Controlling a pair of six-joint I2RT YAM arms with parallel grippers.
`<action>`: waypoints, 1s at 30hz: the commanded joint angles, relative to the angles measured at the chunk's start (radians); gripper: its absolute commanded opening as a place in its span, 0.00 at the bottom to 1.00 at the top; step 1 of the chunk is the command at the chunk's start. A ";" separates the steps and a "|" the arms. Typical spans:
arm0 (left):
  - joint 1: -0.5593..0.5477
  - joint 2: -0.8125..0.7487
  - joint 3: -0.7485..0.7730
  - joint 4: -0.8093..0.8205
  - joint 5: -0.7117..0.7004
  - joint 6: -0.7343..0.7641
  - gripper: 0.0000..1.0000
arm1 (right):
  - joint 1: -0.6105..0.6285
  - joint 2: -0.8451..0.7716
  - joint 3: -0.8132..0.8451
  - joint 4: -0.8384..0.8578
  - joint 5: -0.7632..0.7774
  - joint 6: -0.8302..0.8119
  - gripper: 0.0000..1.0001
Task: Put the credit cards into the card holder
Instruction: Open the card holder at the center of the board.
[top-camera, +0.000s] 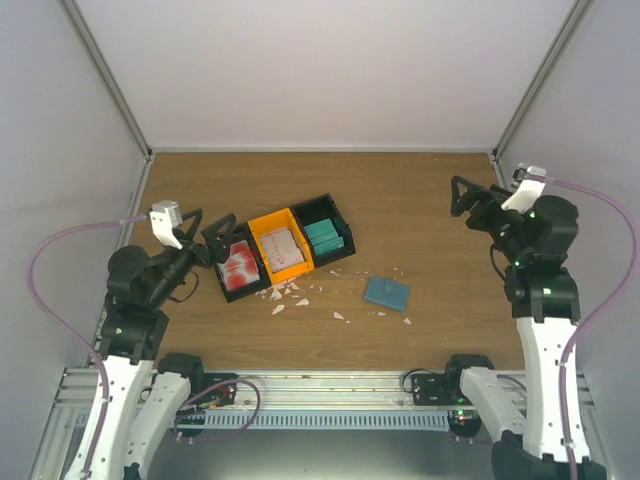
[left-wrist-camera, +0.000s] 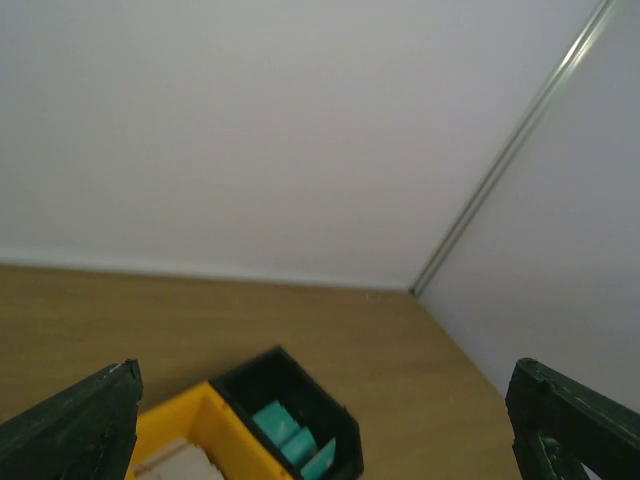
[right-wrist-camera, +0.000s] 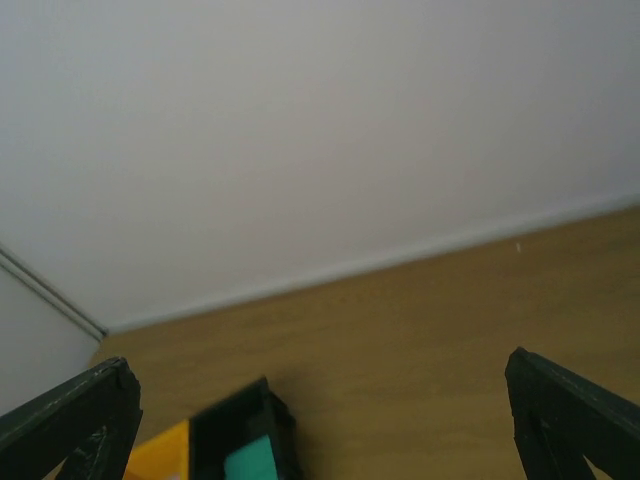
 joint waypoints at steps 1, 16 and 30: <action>0.011 0.034 -0.095 0.114 0.138 -0.037 0.99 | 0.015 0.062 -0.097 -0.040 -0.008 -0.002 0.99; -0.003 0.313 -0.169 0.248 0.271 -0.085 0.99 | 0.489 0.400 -0.304 -0.148 0.417 0.297 0.85; -0.242 0.439 -0.184 0.299 0.264 -0.053 0.99 | 0.533 0.462 -0.523 -0.071 0.189 0.299 0.72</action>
